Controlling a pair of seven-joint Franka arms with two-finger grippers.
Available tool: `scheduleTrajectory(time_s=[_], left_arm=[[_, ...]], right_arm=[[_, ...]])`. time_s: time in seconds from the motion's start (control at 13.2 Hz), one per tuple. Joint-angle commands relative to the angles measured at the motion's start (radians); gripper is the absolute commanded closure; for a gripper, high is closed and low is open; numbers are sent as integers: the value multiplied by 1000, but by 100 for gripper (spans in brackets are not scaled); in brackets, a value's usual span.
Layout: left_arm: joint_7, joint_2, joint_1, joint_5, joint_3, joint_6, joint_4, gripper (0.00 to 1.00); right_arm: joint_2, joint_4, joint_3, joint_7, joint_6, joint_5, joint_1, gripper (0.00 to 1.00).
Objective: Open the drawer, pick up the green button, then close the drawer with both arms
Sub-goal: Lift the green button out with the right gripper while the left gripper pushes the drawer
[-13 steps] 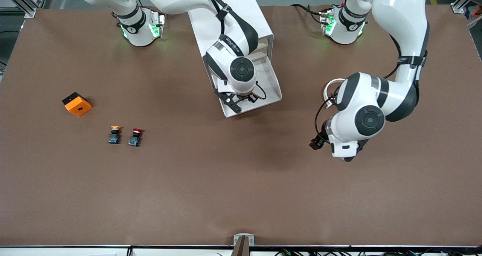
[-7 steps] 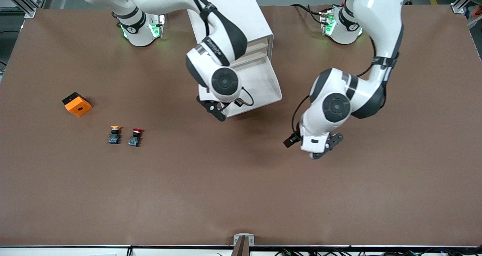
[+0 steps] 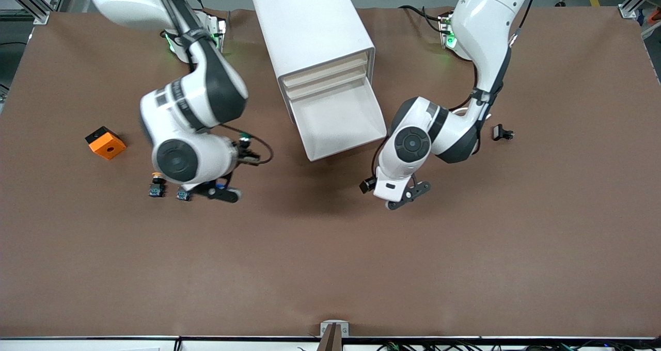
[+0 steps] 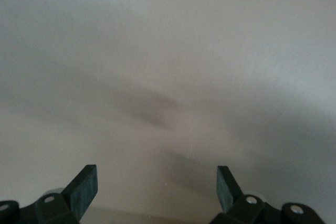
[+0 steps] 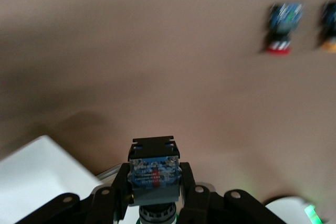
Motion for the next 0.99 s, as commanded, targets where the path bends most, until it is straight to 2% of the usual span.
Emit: scheduleTrajectory(time_s=[0.0, 0.15, 0.38, 0.61, 0.91], left_arm=[[11, -16, 2, 21, -44, 2, -67, 0], [11, -16, 1, 21, -75, 2, -101, 0], [-1, -19, 4, 15, -128, -6, -121, 0], [-7, -16, 4, 4, -168, -92, -130, 0], [-44, -19, 2, -69, -219, -145, -130, 0]], right_arm=[[-9, -57, 17, -133, 65, -80, -42, 63], [-9, -119, 17, -144, 165, -135, -53, 63], [-2, -205, 17, -239, 352, -138, -100, 63], [18, -295, 17, -248, 545, -137, -122, 63], [70, -306, 17, -233, 579, -124, -151, 61]])
